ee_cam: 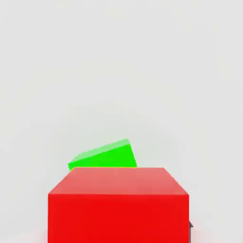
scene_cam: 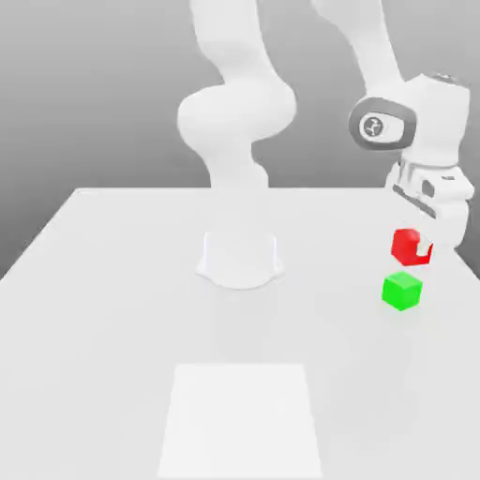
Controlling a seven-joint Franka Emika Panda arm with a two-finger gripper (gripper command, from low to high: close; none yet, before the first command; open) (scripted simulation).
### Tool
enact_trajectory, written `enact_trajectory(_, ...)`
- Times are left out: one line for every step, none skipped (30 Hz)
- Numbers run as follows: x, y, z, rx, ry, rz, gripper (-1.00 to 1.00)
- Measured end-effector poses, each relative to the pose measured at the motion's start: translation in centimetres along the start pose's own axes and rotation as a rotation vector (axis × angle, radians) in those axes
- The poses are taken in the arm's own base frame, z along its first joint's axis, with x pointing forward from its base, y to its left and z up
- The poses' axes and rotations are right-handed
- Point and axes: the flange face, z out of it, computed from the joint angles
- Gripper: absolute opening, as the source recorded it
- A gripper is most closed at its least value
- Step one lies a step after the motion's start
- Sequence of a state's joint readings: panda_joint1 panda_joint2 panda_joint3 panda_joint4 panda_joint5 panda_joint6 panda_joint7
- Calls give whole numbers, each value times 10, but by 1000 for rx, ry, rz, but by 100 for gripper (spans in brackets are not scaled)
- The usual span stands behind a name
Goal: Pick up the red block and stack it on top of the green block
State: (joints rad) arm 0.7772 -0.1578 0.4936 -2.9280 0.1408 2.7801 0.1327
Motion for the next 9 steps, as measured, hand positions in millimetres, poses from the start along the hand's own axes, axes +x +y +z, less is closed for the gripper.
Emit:
enact_trajectory(0,0,5,0,0,0,-100)
enact_trajectory(0,-1,9,1,1,-1,-100)
enact_trajectory(-1,-1,14,3,1,-2,-100)
enact_trajectory(-1,-2,20,5,1,-3,-100)
enact_trajectory(-2,-2,25,9,1,-2,-100)
enact_trajectory(-3,-3,30,13,0,-4,-100)
enact_trajectory(-5,-4,36,18,-1,-5,-100)
enact_trajectory(-6,-4,39,22,-2,-4,100)
enact_trajectory(-6,-4,39,22,-2,-4,100)
